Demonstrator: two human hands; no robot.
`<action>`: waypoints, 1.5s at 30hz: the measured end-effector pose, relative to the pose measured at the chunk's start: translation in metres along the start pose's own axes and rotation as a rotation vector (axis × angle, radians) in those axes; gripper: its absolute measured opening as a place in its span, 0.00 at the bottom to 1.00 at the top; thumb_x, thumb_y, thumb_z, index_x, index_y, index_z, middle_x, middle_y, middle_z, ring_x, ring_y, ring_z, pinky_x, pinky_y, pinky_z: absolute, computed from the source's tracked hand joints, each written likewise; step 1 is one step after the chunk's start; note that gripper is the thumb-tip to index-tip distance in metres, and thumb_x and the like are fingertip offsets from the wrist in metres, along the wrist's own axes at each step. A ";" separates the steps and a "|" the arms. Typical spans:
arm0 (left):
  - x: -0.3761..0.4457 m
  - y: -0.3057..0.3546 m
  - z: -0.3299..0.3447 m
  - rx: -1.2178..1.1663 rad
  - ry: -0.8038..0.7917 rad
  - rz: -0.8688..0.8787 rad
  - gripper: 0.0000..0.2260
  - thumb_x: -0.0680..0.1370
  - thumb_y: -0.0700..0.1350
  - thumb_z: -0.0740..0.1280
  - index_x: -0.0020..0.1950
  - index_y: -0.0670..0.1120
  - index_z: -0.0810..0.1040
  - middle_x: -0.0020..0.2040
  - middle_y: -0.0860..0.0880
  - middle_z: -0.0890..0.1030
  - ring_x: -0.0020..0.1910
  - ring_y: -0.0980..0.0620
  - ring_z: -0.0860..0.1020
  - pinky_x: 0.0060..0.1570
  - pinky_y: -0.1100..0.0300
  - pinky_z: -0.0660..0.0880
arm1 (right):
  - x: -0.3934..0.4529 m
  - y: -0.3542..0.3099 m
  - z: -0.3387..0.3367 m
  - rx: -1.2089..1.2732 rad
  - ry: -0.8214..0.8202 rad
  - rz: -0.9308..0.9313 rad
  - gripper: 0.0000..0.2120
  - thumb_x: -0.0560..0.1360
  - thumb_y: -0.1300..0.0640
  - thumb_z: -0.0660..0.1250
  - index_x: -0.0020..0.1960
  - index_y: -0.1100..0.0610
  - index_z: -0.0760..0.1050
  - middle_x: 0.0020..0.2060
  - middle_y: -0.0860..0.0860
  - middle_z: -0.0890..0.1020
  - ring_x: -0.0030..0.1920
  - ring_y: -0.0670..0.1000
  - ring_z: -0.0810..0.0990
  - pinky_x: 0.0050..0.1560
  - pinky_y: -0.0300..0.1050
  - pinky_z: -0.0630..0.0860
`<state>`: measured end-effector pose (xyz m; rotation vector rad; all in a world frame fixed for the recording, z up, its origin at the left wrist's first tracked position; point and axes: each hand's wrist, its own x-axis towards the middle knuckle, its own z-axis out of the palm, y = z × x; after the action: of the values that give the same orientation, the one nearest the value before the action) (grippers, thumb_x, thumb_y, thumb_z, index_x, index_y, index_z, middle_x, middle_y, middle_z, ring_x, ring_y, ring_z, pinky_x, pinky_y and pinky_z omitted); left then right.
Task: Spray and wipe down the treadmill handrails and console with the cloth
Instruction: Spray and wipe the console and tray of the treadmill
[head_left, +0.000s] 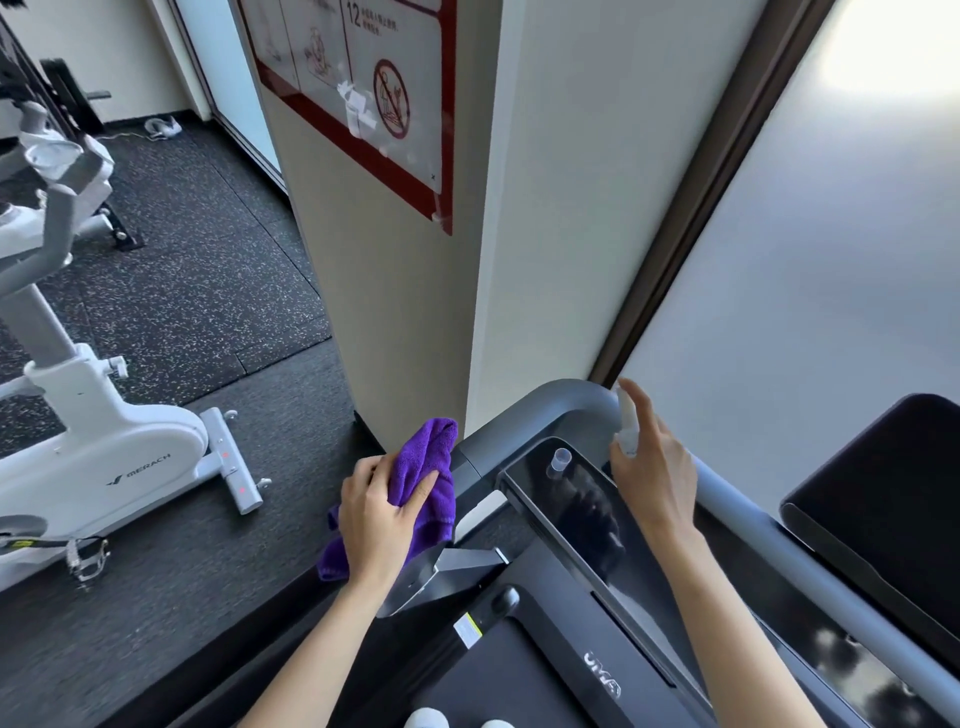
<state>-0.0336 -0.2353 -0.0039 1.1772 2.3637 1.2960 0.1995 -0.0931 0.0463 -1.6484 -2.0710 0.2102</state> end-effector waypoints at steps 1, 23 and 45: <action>0.000 0.001 0.001 0.015 0.000 0.006 0.17 0.72 0.52 0.74 0.56 0.43 0.81 0.50 0.47 0.77 0.51 0.42 0.75 0.49 0.44 0.74 | 0.002 0.002 -0.001 -0.001 0.004 0.000 0.34 0.72 0.65 0.64 0.69 0.39 0.56 0.36 0.52 0.75 0.31 0.58 0.72 0.31 0.45 0.65; -0.004 -0.002 0.005 0.149 -0.005 0.128 0.29 0.71 0.64 0.62 0.56 0.42 0.82 0.50 0.44 0.78 0.46 0.38 0.76 0.39 0.45 0.76 | -0.077 -0.008 0.004 0.018 -0.146 0.075 0.32 0.74 0.61 0.66 0.72 0.40 0.61 0.44 0.50 0.78 0.38 0.57 0.78 0.37 0.48 0.74; -0.004 -0.009 0.010 0.157 -0.007 0.142 0.20 0.70 0.52 0.77 0.56 0.41 0.82 0.50 0.40 0.78 0.46 0.36 0.75 0.37 0.44 0.74 | -0.076 0.037 -0.008 0.061 0.037 0.343 0.32 0.73 0.65 0.65 0.72 0.45 0.63 0.36 0.52 0.76 0.35 0.58 0.75 0.38 0.50 0.73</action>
<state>-0.0313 -0.2345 -0.0177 1.4153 2.4538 1.1616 0.2472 -0.1569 0.0175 -1.9443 -1.7258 0.3493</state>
